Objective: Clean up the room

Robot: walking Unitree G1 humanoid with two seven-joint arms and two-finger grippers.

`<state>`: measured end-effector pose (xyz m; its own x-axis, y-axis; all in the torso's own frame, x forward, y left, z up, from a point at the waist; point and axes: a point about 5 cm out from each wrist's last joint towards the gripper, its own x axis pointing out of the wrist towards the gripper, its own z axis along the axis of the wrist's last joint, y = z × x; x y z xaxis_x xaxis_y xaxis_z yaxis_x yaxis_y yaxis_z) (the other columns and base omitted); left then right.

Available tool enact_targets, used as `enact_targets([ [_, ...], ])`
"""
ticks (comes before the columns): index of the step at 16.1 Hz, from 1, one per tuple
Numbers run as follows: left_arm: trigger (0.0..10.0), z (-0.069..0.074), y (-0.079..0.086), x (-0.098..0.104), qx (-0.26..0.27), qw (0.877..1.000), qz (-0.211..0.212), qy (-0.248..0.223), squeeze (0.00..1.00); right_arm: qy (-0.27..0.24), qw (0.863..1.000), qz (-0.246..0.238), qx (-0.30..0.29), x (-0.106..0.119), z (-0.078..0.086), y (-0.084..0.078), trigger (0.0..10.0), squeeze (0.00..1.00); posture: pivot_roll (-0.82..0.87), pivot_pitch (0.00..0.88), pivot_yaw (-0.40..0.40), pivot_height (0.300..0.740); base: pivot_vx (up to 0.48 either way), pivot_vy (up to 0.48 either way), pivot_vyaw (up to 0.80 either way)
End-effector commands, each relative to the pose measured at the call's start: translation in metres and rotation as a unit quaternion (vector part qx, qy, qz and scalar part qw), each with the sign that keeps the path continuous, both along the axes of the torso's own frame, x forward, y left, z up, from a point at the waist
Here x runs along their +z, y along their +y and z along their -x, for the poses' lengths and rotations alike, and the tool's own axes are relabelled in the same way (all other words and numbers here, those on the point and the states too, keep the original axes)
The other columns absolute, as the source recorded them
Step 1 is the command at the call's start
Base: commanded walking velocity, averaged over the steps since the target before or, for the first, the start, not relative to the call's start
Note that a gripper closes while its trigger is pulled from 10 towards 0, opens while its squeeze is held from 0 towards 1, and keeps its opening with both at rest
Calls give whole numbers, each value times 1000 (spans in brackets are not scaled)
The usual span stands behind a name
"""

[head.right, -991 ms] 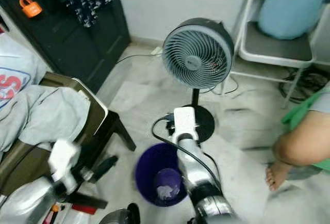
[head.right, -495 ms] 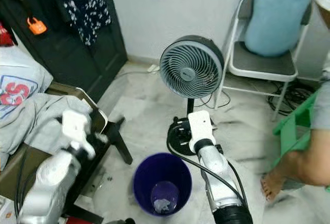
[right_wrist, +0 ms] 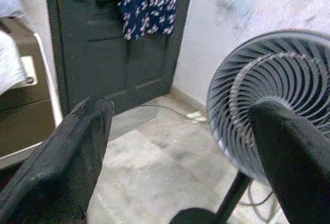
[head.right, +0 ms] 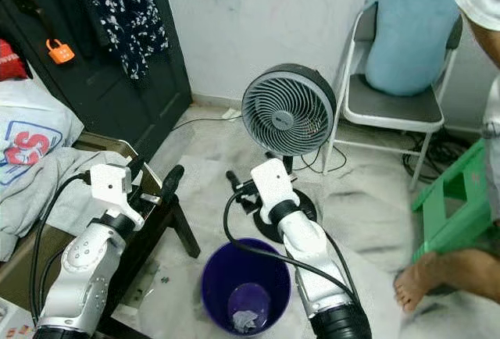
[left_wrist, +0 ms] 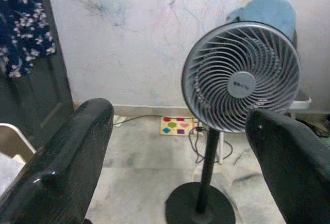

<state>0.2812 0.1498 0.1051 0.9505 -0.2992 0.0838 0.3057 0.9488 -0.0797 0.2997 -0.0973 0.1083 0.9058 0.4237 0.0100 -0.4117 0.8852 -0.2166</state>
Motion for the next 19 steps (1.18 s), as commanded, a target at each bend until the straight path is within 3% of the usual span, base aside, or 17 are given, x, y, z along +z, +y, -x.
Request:
enact_targets([
  [1,10000,-2,5,2,12,1000,-4,-6,0,5,1000,-29,4,1,2,0,10000,0,-131,0,77,740,0,0,0],
  [2,10000,-2,7,2,23,1000,-3,-10,0,-19,999,-36,-16,6,3,-8,10000,0,-136,0,74,740,0,0,0],
  [4,10000,-4,13,2,46,999,7,-16,0,4,995,-54,-84,6,1,-31,10000,0,-163,0,69,740,0,0,0],
  [6,10000,-5,13,1,56,998,6,-17,0,-11,990,-31,-137,8,1,-48,10000,0,-198,0,68,740,0,0,0],
  [8,10000,-4,13,2,59,998,13,-19,0,-11,987,-52,-153,11,5,-57,10000,0,-201,0,59,740,0,0,0],
  [11,10000,3,14,-1,57,998,15,-8,0,-16,989,-34,-146,14,10,-53,10000,0,-185,0,42,740,0,0,190],
  [16,10000,4,10,0,53,998,25,3,0,-27,987,-30,-156,16,2,-42,10000,0,-163,0,54,740,0,0,799],
  [19,10000,7,10,3,58,998,27,0,0,-32,990,-6,-138,14,5,-36,10000,0,-148,0,34,740,0,0,777],
])
